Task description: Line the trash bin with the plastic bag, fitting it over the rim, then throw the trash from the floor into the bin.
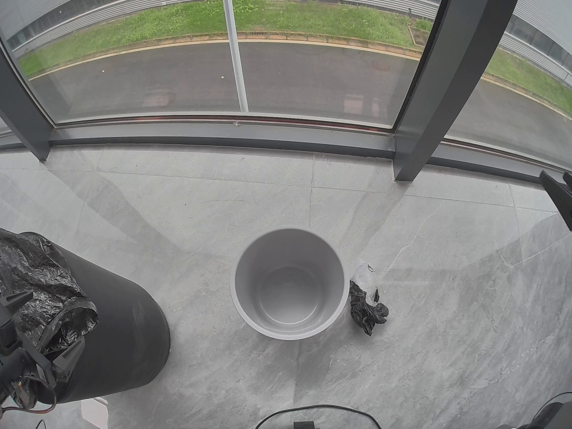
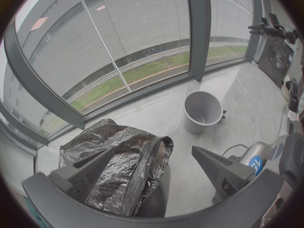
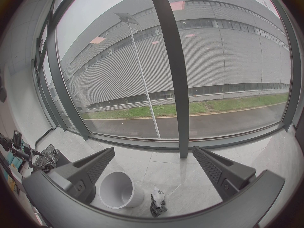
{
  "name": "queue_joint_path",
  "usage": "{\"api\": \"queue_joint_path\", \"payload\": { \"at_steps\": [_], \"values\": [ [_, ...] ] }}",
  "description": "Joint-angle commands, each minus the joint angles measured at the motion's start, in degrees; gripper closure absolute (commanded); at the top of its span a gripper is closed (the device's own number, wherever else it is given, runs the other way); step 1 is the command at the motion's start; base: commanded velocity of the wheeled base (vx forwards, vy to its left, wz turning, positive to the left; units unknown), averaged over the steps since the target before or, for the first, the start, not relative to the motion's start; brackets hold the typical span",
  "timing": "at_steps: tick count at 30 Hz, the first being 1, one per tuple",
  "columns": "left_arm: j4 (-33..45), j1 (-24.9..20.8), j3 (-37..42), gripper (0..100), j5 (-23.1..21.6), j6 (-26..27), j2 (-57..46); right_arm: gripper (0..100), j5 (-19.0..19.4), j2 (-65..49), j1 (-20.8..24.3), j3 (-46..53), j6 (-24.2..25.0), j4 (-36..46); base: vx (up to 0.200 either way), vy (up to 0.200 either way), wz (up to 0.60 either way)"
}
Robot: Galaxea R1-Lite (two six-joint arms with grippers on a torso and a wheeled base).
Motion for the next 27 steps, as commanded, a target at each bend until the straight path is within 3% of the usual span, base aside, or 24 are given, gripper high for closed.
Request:
{"api": "queue_joint_path", "payload": {
  "at_steps": [1,17,27],
  "values": [
    [-0.5,-0.4,-1.8,0,0.5,3.1,9.2,0,-0.3,7.3,1.5,-0.5,1.2,-2.1,0.0,0.0,0.0],
    [-4.3,3.6,-3.9,0,3.2,6.7,17.1,0,0.0,7.3,1.5,0.2,1.1,-2.0,0.0,0.0,0.0],
    [-5.6,3.6,-3.6,0,9.1,7.7,18.6,0,0.0,7.3,1.5,0.4,1.1,-1.8,0.0,0.0,0.0]
  ]
}}
